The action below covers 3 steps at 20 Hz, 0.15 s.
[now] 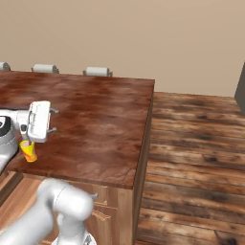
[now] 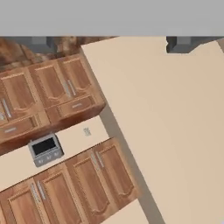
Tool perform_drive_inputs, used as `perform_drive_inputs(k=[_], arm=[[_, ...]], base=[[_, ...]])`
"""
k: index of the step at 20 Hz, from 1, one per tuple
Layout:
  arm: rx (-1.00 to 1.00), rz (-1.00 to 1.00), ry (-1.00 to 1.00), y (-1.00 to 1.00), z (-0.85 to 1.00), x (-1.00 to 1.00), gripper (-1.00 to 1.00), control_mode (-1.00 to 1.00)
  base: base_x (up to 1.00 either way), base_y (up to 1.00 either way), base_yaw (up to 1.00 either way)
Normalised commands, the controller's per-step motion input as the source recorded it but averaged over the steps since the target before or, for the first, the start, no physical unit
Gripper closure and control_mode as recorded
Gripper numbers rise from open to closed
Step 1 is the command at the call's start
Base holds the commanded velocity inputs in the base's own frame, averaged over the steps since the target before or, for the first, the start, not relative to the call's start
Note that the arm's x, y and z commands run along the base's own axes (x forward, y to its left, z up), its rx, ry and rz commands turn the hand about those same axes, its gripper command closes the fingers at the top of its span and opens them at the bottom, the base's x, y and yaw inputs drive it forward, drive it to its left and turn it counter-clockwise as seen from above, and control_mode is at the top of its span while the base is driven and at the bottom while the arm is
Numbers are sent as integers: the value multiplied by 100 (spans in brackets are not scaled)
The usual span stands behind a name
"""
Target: Pick up the straw from the left drawer and put it inside the smoothie cup.
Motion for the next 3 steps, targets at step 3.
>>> perform_drive_inputs(k=[3], arm=[[9, -8, -7, -79, 17, -1, -100, -100]], base=[[0, 0, 0]])
